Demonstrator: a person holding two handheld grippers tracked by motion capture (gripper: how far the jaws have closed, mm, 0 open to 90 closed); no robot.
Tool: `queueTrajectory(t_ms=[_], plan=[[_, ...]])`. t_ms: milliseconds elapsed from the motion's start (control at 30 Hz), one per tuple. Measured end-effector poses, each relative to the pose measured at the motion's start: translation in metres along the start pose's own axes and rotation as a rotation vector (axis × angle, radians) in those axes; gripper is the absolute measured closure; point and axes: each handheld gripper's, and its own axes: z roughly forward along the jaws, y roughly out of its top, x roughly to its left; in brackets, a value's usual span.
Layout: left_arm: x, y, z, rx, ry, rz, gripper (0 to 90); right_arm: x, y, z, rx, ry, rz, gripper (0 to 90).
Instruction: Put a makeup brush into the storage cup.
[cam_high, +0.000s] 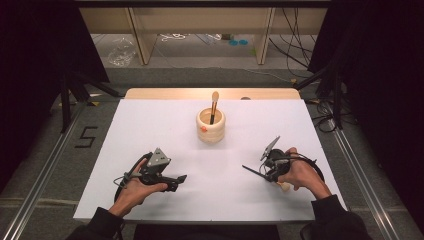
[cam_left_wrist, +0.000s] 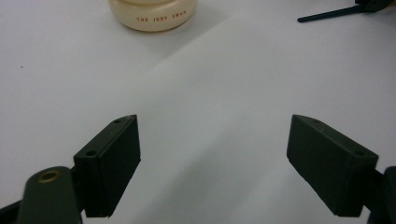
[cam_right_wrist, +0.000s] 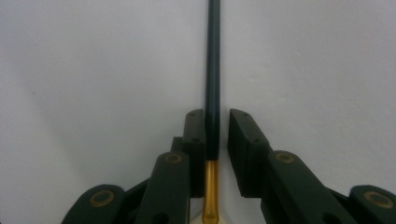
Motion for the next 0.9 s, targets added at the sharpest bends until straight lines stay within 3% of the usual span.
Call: queueTrajectory(t_ms=[300, 567, 667, 733, 900], plan=[[0.0, 0.0, 0.0, -0.002, -0.006, -0.002, 17.4, 0.0, 0.008, 0.001, 0.066, 0.014, -0.012, 80.4], [0.002, 0.0, -0.001, -0.005, 0.0, -0.009, 17.3, -0.005, 0.01, 0.002, 0.075, 0.035, -0.001, 82.3], [0.001, 0.0, -0.001, -0.003, 0.0, -0.006, 17.4, -0.008, 0.011, 0.002, 0.088, 0.035, -0.024, 82.4], [0.001, 0.0, -0.001, -0.003, 0.001, -0.006, 17.4, -0.007, 0.013, 0.002, 0.09, 0.052, 0.003, 82.4], [0.002, 0.0, -0.002, -0.004, 0.001, -0.011, 17.3, -0.008, 0.014, 0.002, 0.103, 0.04, -0.046, 82.8]])
